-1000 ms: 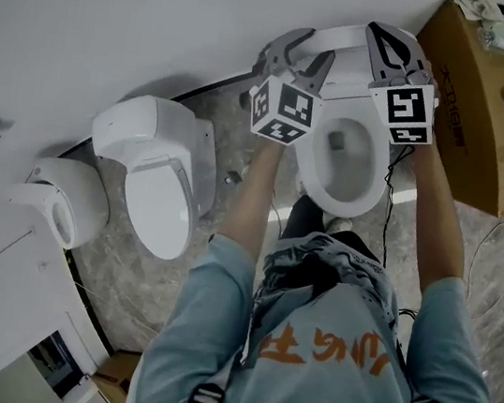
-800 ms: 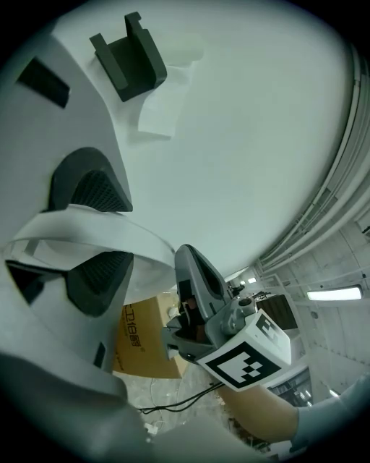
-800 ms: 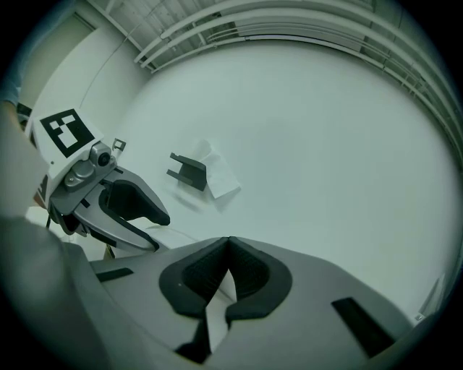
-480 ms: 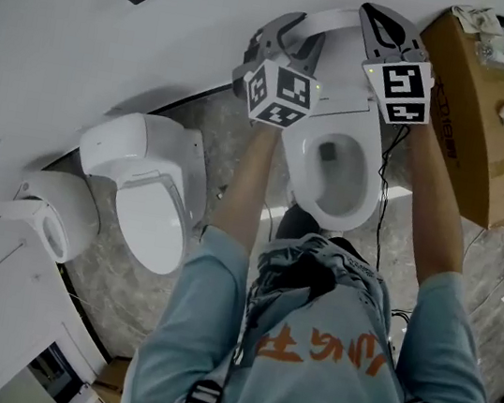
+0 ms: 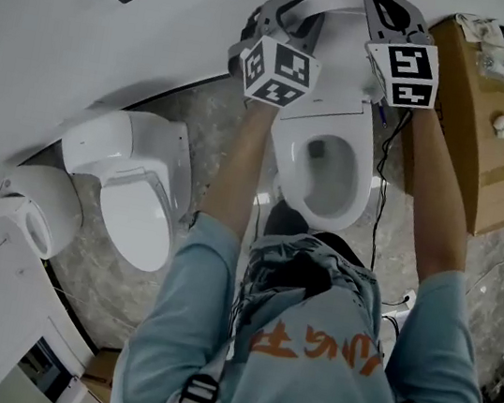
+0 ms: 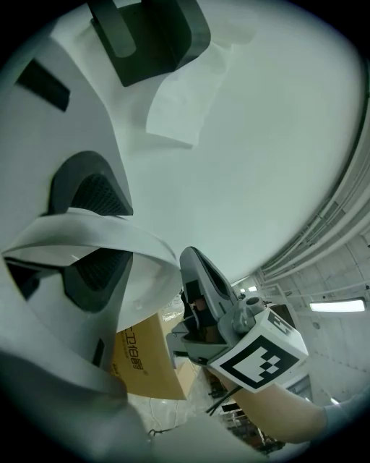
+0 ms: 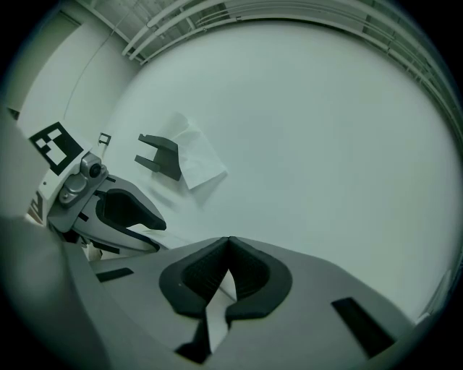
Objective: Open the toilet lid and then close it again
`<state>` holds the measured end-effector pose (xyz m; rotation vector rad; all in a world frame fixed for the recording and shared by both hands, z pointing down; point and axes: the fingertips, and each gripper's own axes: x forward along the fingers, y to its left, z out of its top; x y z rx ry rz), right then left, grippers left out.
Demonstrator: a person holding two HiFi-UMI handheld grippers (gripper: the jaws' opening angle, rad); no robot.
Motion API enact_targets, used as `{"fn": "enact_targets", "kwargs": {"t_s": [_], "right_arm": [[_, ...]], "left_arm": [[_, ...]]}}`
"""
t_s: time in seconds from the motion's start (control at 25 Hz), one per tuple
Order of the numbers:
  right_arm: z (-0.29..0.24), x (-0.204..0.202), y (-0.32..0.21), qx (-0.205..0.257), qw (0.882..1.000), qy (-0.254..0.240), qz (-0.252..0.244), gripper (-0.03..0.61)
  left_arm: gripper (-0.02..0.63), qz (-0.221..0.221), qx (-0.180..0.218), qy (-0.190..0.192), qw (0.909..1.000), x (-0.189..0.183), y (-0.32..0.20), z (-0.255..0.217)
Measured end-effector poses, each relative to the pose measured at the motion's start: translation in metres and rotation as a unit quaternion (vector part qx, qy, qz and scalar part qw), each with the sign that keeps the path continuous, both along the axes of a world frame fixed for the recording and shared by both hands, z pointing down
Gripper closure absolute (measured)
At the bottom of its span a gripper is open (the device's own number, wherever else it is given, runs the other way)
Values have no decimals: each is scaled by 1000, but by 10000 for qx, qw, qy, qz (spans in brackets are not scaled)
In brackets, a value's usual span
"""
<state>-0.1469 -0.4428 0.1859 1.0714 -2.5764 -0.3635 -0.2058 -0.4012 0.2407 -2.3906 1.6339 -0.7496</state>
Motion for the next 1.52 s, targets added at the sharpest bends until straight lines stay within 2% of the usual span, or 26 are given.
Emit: {"fn": "enact_targets", "kwargs": {"t_s": [0.16,0.32,0.44,0.6,0.72,0.84,0.96,1.16,1.28,1.36,1.52], "right_arm": [[1,-1,-6,142,9997,-33,173,567],[-5,10,-3,336,9983,10,477,566],[-10,31,18,388,9970,-176,649,566],[3,65,70,42,9981,-539,278,566],[19,95,112,-216,9977,-646,-15,566],[45,127,154,-465,9965,-635,-282,563],[74,158,192,-703,9947,-525,-534,544],[147,184,263,-1333,9852,-46,-1080,492],[200,187,297,-1632,9748,340,-1483,415],[239,185,321,-1799,9661,618,-1745,388],[320,197,375,-2290,9399,1184,-2237,360]], "left_arm": [[482,48,32,-73,10000,-3,-6,3],[379,82,-28,205,9998,1,3,-5],[396,-117,113,355,9992,0,26,-19],[446,-385,235,328,9984,14,80,-33],[472,-501,186,237,9983,39,130,-30],[474,-549,-107,169,9983,75,183,-4],[474,-530,-451,284,9972,117,228,33],[460,-375,-1321,486,9893,173,300,114],[428,-151,-1737,510,9834,193,326,166],[425,24,-2021,502,9781,200,344,201],[411,376,-2797,341,9588,224,387,282]]}}
